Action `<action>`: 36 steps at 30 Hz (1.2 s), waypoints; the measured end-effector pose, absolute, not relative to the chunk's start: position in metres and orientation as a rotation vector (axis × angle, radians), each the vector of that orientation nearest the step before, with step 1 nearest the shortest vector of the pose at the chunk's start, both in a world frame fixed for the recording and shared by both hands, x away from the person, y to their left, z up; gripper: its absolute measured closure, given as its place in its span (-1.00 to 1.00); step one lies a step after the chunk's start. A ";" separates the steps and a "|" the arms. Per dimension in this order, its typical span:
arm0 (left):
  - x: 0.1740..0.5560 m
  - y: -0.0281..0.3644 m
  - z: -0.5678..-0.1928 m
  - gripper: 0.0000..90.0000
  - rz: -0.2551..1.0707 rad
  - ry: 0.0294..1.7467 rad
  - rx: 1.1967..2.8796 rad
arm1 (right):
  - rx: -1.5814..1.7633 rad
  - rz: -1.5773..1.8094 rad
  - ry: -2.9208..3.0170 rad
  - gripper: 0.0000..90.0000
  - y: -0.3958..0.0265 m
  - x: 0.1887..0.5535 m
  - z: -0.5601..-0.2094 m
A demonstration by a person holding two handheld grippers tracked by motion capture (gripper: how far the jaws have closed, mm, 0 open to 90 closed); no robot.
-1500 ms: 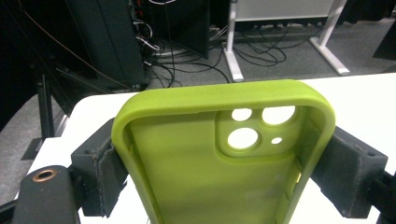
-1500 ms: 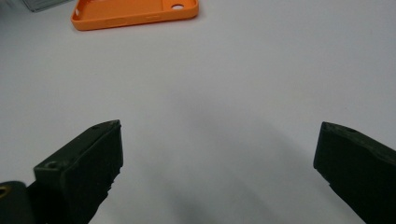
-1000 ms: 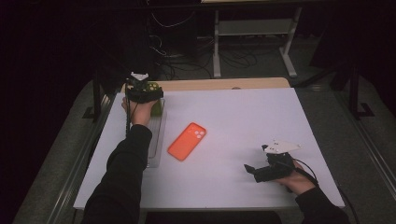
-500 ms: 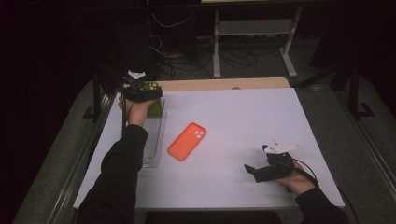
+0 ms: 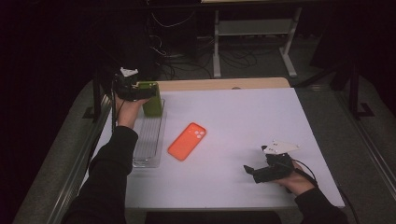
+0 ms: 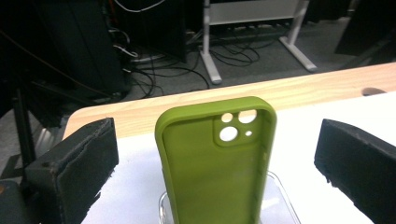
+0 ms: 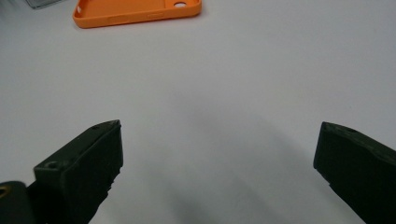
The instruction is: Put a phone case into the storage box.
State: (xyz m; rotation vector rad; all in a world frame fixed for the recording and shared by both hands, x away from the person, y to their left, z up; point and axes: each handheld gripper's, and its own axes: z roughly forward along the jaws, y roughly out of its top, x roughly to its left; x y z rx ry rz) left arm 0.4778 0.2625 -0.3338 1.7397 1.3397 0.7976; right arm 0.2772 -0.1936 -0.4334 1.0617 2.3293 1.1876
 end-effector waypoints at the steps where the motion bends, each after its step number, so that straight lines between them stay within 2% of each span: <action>1: 0.476 0.263 -0.333 -1.00 0.784 1.331 1.744 | 1.060 1.186 2.332 -0.99 -0.194 0.277 -0.433; 9: 0.462 0.266 -0.325 -1.00 0.700 1.271 1.827 | 1.052 1.186 2.333 -0.99 -0.193 0.277 -0.434; 23: 0.428 0.268 -0.321 -1.00 0.572 1.168 1.828 | 1.054 1.194 2.331 -0.99 -0.193 0.279 -0.434; 36: 0.399 0.234 -0.322 -1.00 0.459 0.997 1.915 | 1.053 1.200 2.328 -0.99 -0.193 0.278 -0.433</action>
